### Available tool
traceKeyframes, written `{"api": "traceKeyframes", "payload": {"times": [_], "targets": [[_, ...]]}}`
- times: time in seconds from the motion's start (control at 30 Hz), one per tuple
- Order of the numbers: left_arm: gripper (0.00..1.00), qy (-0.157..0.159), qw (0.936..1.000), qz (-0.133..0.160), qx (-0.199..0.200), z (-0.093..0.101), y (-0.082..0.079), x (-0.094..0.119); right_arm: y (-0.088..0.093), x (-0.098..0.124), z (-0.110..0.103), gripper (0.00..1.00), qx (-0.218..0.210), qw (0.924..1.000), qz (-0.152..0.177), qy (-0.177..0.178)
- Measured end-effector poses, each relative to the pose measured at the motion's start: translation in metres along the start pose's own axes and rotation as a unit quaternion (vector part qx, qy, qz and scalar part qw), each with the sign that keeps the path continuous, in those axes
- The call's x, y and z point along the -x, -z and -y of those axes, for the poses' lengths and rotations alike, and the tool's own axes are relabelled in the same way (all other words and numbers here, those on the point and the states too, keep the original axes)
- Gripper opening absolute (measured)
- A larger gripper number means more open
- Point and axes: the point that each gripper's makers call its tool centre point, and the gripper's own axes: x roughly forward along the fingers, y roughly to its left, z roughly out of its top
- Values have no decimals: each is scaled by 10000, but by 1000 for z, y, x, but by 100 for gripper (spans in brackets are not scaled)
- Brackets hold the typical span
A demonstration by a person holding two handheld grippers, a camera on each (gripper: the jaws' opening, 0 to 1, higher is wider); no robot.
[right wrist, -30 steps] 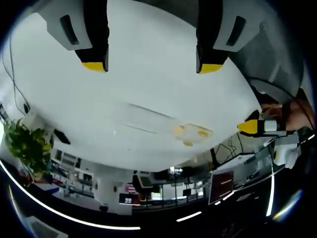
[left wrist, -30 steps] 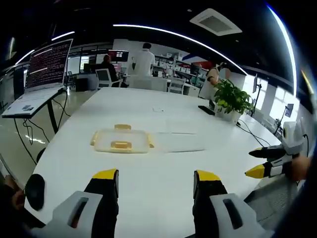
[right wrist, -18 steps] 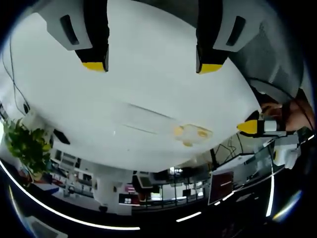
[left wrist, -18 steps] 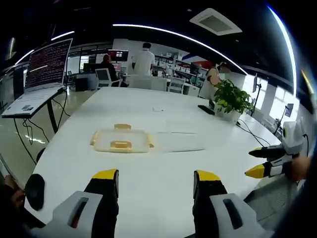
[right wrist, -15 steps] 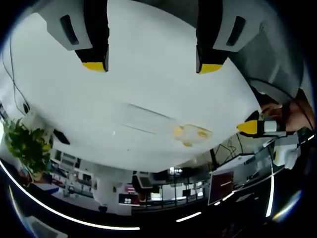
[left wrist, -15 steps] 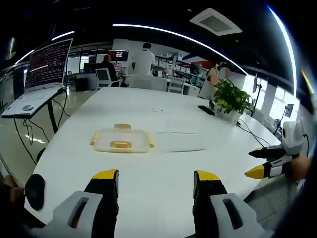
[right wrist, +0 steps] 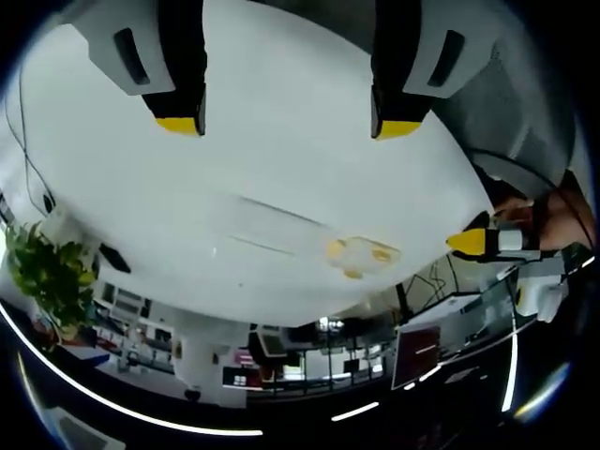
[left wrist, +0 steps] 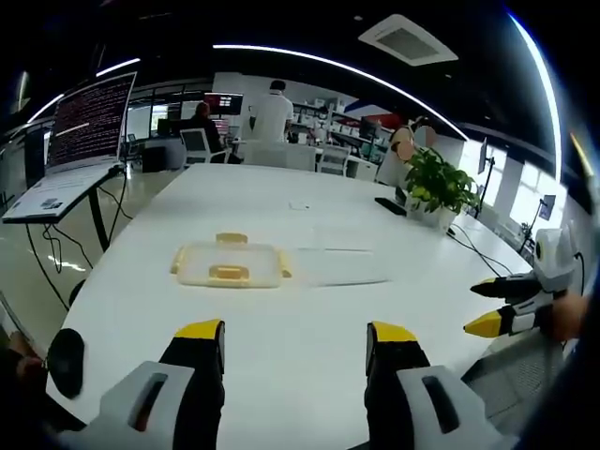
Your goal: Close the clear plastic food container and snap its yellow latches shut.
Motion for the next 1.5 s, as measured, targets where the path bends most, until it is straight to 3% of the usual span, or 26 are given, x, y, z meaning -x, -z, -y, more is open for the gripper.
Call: {"api": "traceKeyframes", "payload": {"times": [1.5], "targets": [[55,22,10000,-29,-29,1,2,-2,2,-1,-2,68,53,10000,-51,-38]]}}
